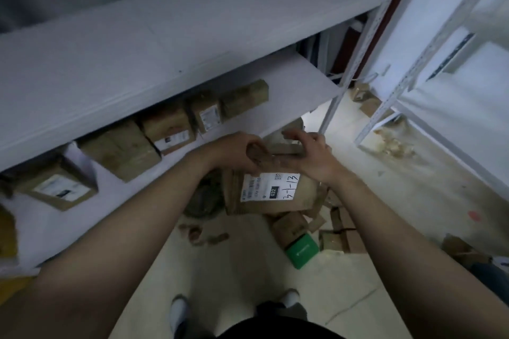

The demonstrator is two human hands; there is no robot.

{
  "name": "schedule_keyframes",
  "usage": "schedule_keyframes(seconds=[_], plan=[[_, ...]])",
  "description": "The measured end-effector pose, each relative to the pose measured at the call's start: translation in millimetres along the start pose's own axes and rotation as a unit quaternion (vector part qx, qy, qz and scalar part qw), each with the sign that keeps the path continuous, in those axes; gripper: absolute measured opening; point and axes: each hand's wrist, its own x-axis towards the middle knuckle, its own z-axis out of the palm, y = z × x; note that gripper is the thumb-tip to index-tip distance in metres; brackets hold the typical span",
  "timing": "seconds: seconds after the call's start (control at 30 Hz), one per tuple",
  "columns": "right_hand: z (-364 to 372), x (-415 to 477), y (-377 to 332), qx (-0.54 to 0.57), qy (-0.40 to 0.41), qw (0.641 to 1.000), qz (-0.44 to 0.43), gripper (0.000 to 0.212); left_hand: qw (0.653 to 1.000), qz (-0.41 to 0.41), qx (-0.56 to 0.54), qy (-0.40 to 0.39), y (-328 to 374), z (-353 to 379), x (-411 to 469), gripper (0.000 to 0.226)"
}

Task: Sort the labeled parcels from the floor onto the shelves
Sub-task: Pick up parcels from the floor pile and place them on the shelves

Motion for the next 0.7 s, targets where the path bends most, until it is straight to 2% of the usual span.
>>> schedule_keyframes(seconds=[0.1,0.2,0.33,0.4,0.47,0.6,0.7], plan=[[24.1,16.1,-56.5,-0.006,-0.092,0.995,-0.023,0.096,0.999,-0.004,0.038,0.0,-20.0,-49.4,-48.8,0.068],[57.7,22.0,-106.9,0.001,-0.125,0.991,-0.041,0.101,0.998,-0.006,0.06,-0.005,-44.6,-86.6,-99.2,0.066],[95.4,20.6,-157.5,0.07,-0.137,0.987,-0.052,0.092,0.997,0.009,0.079,0.01,-67.6,-121.9,-153.8,0.056],[104.8,17.8,-171.1,0.145,-0.128,0.98,-0.04,0.086,0.995,0.028,0.069,0.064,-76.3,-137.7,-174.3,0.052],[107.1,15.9,-176.2,0.218,-0.108,0.97,-0.021,0.084,0.985,0.056,0.031,0.159,-81.9,-154.1,-189.5,0.053],[94.0,14.8,-183.9,0.361,-0.068,0.93,0.007,0.096,0.932,0.072,-0.084,0.345,-82.2,-182.2,-200.8,0.061],[72.4,21.3,-195.7,0.426,-0.033,0.904,-0.01,0.089,0.893,0.054,-0.222,0.388,-79.0,-194.9,-201.4,0.072]])
